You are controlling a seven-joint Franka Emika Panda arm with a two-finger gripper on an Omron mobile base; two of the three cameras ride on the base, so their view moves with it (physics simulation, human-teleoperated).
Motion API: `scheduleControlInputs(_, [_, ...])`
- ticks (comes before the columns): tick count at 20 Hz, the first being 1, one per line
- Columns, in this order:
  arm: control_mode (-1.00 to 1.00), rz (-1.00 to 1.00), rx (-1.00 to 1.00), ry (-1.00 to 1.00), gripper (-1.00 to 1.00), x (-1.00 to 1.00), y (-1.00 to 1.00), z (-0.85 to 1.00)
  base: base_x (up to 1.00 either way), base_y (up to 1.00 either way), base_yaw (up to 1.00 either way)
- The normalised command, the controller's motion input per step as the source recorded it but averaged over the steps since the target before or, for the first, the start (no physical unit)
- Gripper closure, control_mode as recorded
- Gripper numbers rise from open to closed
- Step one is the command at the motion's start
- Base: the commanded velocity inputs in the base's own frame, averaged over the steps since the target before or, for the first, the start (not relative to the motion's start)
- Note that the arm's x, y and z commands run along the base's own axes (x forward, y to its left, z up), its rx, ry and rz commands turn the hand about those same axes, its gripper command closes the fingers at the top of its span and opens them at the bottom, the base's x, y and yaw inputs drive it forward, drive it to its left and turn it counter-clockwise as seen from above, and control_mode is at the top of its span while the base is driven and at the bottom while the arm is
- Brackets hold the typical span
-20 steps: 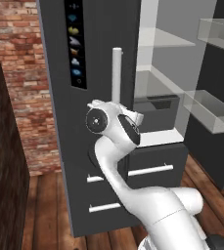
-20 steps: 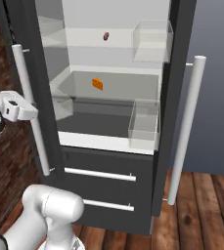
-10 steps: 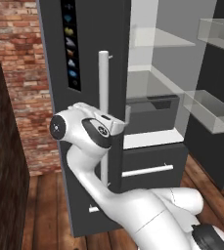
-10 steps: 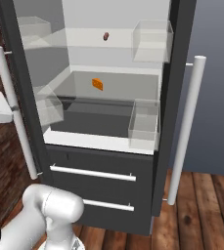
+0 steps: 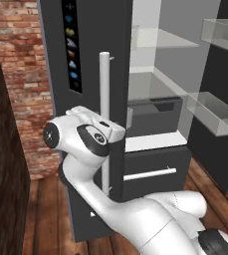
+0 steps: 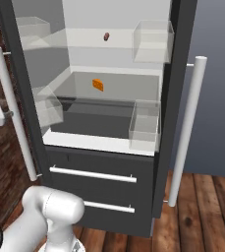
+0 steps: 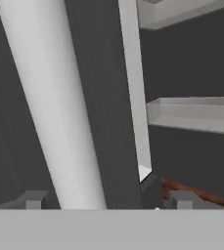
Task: Retrieve the sausage and cheese from the fridge and place them on the cutting board on the counter.
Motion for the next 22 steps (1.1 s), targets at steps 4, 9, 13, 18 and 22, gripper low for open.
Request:
scheduleControlInputs(4, [-1.00,0.03,0.00,-0.21,-1.00,-1.00,-0.01,0.40,0.00,0.00,0.00])
scheduleControlInputs(9, [-1.00,0.33,0.19,-0.06,-1.00,-0.65,-0.56,0.19,0.00,0.00,0.00])
scheduleControlInputs(13, [-1.00,0.28,0.62,0.00,-1.00,-0.06,-1.00,0.06,0.00,0.00,0.00])
scheduleControlInputs(18, [-1.00,0.25,0.57,0.00,-1.00,0.05,-1.00,0.00,0.00,0.00,0.00])
scheduleControlInputs(22, [-1.00,0.27,0.51,0.00,-1.00,0.25,-0.87,-0.04,0.00,0.00,0.00])
